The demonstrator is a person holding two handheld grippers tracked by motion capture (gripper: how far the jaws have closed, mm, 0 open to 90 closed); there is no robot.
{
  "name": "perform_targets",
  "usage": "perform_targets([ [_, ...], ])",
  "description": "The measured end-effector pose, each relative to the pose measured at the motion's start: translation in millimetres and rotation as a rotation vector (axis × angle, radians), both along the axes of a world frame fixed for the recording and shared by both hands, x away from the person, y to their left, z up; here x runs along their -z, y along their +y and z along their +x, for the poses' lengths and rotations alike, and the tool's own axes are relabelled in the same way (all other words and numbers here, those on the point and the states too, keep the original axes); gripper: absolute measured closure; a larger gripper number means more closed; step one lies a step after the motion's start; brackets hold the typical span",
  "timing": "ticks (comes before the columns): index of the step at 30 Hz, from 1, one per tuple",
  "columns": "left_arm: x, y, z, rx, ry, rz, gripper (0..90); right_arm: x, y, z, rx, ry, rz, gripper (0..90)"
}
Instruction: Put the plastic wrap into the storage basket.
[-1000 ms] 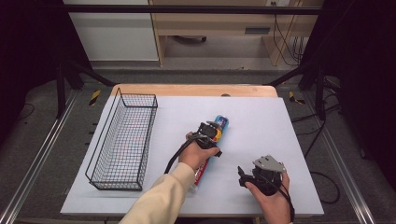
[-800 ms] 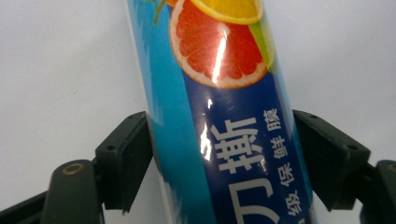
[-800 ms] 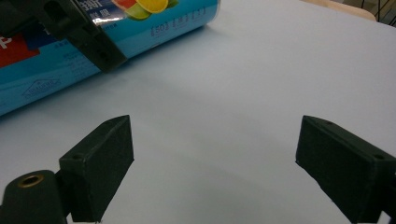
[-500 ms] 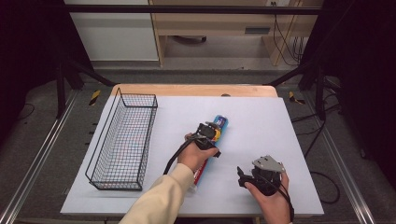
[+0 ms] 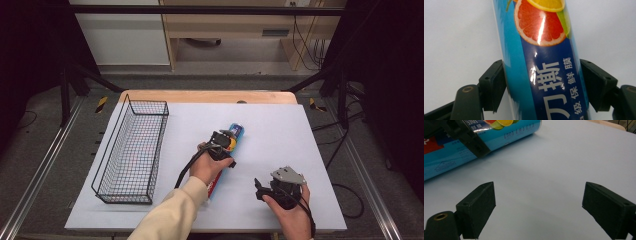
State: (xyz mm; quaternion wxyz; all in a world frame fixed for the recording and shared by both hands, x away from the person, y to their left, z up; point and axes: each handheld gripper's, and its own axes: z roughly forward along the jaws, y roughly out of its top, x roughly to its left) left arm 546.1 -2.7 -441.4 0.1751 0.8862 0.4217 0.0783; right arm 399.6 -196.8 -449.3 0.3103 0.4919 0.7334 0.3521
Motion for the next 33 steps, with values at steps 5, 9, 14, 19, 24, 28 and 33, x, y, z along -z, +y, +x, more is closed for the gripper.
perform_targets([
  [5, -1.7, 3.8, -0.3, 0.015, -0.019, 0.03, 28.8, -0.2, -0.5, 0.1, 0.0, -0.001, -0.002, 11.7],
  [9, -3.2, 9.4, -1.3, 0.022, -0.029, 0.033, 29.7, -0.1, -0.5, 0.3, 0.0, 0.0, -0.002, 11.7],
  [14, -10.4, 17.1, -3.3, 0.031, -0.047, 0.031, 30.4, -0.4, -0.7, 0.2, 0.001, -0.001, -0.003, 11.7],
  [19, -17.5, 24.4, -6.2, 0.033, -0.047, 0.029, 30.8, -0.1, -0.6, 0.2, 0.002, -0.001, -0.004, 11.7],
  [24, -27.8, 31.7, -11.2, 0.032, -0.053, 0.018, 31.1, -0.3, -0.8, 0.4, 0.003, -0.001, -0.005, 11.8],
  [28, -37.8, 35.7, -17.2, 0.043, -0.057, 0.017, 31.2, -0.6, -1.0, 0.3, 0.001, -0.005, -0.004, 11.8],
  [33, -49.7, 41.3, -21.8, 0.045, -0.057, 0.008, 31.5, -0.2, -0.4, 0.6, 0.003, 0.001, -0.003, 11.8],
])
